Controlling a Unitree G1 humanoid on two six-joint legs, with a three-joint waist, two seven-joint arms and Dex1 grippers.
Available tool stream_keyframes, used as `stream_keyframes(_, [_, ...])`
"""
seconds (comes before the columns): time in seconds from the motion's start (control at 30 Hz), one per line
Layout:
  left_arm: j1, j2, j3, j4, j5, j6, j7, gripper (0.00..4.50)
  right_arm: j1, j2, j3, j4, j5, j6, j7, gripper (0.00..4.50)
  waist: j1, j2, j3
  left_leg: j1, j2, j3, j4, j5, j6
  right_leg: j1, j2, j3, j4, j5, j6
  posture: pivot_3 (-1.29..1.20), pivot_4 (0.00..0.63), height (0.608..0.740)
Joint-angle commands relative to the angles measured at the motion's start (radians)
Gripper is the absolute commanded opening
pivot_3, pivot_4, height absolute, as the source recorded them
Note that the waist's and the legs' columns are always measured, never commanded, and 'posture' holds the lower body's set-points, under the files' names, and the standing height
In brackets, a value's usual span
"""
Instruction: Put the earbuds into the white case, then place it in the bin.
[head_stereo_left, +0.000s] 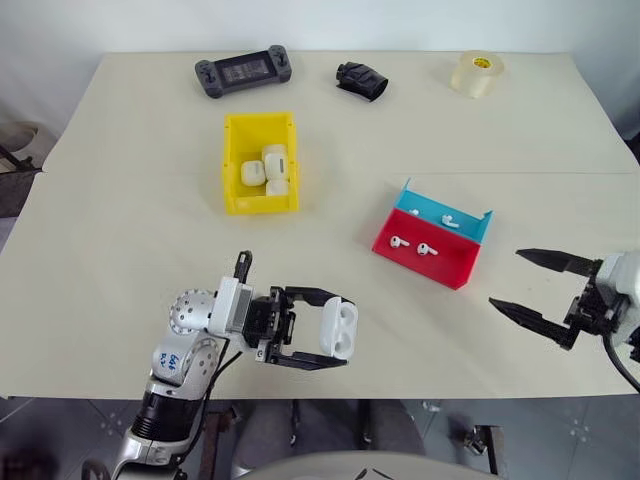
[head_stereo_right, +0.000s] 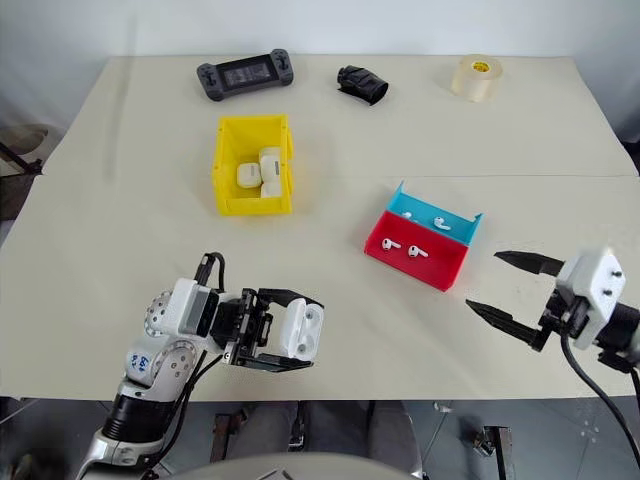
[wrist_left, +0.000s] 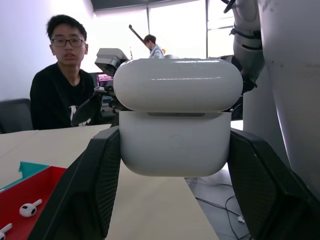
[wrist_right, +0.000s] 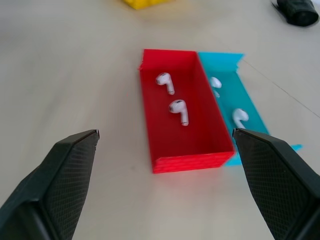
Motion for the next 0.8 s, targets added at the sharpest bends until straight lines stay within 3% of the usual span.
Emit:
stream_keyframes(0.03, [0.022,0.011,0.002,-0.033,-0.003,-0.02,0.026,2.79,-0.13,-0.09,0.101,-0.054,0.013,0.22,-0.093,4.5,-0.002,0.001,0.0,0.0,0.0,0.0,0.0,0.0,0.0,0.0,0.0,0.0,0.0,0.0,0.0,0.0,0.15,0.74])
stream_keyframes(0.13, [0.038,0.023,-0.002,-0.044,-0.001,-0.022,0.035,2.79,-0.274,-0.161,0.219,-0.038,-0.013,0.388,-0.145,4.5,-0.001,0.001,0.001,-0.001,0.0,-0.001,0.0,0.0,0.0,0.0,0.0,0.0,-0.002,0.0,0.0,0.0,0.15,0.74])
stream_keyframes(0.23, [0.044,0.026,-0.006,-0.05,0.004,-0.025,0.053,2.79,-0.533,-0.186,0.423,0.04,-0.069,0.561,-0.163,4.5,-0.003,0.002,0.001,-0.002,0.0,-0.002,0.0,0.0,0.0,-0.001,-0.001,-0.001,-0.003,0.0,-0.001,0.0,0.15,0.74])
stream_keyframes(0.33, [0.043,0.026,-0.015,-0.052,0.008,-0.029,0.063,2.79,-0.709,-0.169,0.58,0.128,-0.152,0.619,-0.147,4.5,-0.001,0.002,0.001,-0.005,-0.001,-0.002,0.0,0.0,0.0,-0.004,-0.001,-0.001,-0.003,0.0,-0.001,0.0,0.15,0.74])
stream_keyframes(0.43, [0.041,0.019,-0.025,-0.054,0.013,-0.035,0.078,2.79,-0.876,-0.115,0.748,0.262,-0.286,0.562,-0.111,4.5,-0.003,0.002,0.001,-0.009,-0.002,-0.005,0.0,0.0,0.0,-0.007,-0.002,-0.002,-0.003,0.0,-0.001,0.0,0.15,0.74])
stream_keyframes(0.6, [0.046,0.015,-0.041,-0.061,0.017,-0.041,0.096,2.79,-1.032,-0.03,0.871,0.415,-0.392,0.535,-0.052,4.5,-0.011,0.003,0.001,-0.019,-0.003,-0.004,0.002,0.0,0.0,-0.018,-0.002,-0.002,0.006,0.001,0.001,0.0,0.15,0.74])
stream_keyframes(0.8, [0.057,0.021,-0.046,-0.076,0.017,-0.043,0.115,2.79,-1.105,0.057,0.919,0.537,-0.461,0.483,0.01,4.5,-0.012,0.003,0.001,-0.02,-0.003,-0.003,0.003,0.0,0.0,-0.021,-0.001,-0.003,0.011,0.001,0.001,0.0,0.15,0.74])
